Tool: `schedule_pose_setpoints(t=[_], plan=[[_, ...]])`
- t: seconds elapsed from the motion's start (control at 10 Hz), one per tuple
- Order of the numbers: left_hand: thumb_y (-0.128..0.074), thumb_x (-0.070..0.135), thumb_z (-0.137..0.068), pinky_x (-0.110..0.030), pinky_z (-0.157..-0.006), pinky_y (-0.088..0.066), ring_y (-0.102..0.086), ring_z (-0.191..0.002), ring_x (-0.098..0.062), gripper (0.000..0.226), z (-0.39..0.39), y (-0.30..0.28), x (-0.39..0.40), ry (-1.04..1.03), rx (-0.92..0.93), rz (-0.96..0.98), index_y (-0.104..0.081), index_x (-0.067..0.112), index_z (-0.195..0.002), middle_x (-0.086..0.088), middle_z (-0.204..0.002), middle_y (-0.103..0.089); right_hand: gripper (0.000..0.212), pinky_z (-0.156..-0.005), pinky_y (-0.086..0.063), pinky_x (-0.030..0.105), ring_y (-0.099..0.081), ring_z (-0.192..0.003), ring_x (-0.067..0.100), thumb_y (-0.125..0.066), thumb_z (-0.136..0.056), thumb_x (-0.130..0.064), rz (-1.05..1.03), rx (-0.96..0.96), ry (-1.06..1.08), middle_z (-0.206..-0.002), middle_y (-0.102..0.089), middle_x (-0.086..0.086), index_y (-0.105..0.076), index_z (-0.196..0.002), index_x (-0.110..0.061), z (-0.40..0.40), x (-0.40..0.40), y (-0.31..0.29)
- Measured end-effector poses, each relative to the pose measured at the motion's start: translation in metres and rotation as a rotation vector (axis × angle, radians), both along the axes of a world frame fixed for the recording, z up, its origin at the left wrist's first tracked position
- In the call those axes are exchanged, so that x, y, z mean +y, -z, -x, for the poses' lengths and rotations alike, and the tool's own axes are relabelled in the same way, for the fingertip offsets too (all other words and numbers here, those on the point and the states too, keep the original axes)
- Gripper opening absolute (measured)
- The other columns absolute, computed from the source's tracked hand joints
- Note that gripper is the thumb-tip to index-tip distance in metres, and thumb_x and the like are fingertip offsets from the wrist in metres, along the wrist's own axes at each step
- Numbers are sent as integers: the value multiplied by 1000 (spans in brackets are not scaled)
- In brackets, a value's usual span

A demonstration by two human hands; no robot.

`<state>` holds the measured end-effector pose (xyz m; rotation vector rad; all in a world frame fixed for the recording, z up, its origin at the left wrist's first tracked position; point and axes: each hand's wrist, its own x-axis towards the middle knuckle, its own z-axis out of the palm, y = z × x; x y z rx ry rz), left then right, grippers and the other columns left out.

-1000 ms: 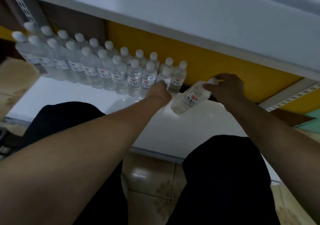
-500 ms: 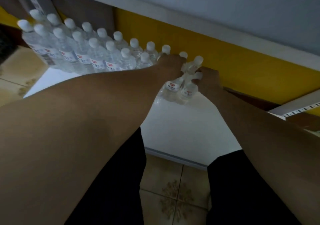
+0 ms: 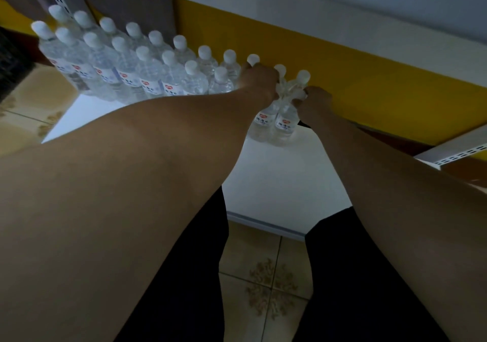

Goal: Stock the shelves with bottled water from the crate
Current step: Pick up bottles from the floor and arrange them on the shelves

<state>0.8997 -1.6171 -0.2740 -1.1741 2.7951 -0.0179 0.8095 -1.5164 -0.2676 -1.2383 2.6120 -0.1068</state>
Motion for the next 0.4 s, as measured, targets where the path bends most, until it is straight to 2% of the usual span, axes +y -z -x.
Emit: schedule_pose_setpoints(t=[0.2, 0.4], plan=[[-55, 44, -94, -41, -101, -31, -49, -122, -28, 39, 0, 0, 1, -17, 19, -24, -58, 21, -126, -5, -125, -62, 43, -105, -38, 38, -45, -131, 35, -47, -103, -27, -9, -104, -29, -141, -49, 21, -47, -136, 1, 2, 5, -7], [-54, 35, -93, -45, -100, -37, -47, -124, -32, 49, -11, -15, 21, 55, 18, -32, -42, 15, -136, -11, -132, -51, 51, -104, -34, 35, -39, -136, 34, -45, -104, -29, 79, -158, -13, -148, -41, 22, -38, -142, 3, -10, 31, -45]])
